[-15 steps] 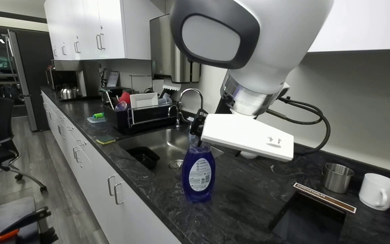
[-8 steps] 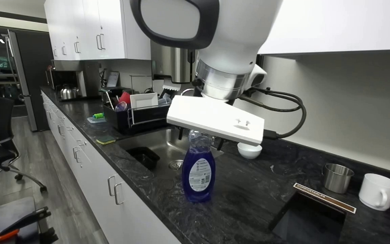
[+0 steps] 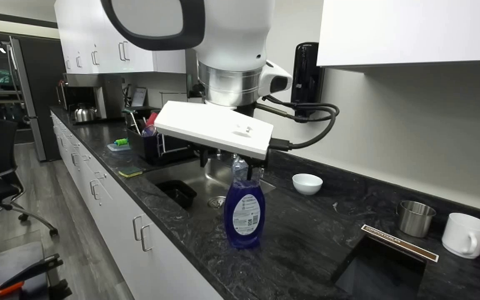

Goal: Pick up the dish soap bottle

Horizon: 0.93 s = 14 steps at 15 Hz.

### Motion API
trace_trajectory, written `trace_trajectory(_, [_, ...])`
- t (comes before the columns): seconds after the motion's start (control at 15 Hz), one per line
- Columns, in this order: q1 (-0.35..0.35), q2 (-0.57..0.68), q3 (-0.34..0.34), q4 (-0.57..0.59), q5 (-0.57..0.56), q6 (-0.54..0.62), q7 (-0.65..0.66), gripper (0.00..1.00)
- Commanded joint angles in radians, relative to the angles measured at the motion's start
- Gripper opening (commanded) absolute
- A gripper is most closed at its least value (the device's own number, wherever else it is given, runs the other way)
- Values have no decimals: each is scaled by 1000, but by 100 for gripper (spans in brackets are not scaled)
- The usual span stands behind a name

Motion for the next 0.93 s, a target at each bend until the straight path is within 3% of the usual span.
trace_trajectory(0.0, [38, -82, -4, -96, -54, 108, 108, 100])
trace_trajectory(0.33, [80, -137, -11, -146, -120, 149, 217, 100])
trace_trajectory(0.87, [97, -126, -32, -127, -110, 117, 208, 100])
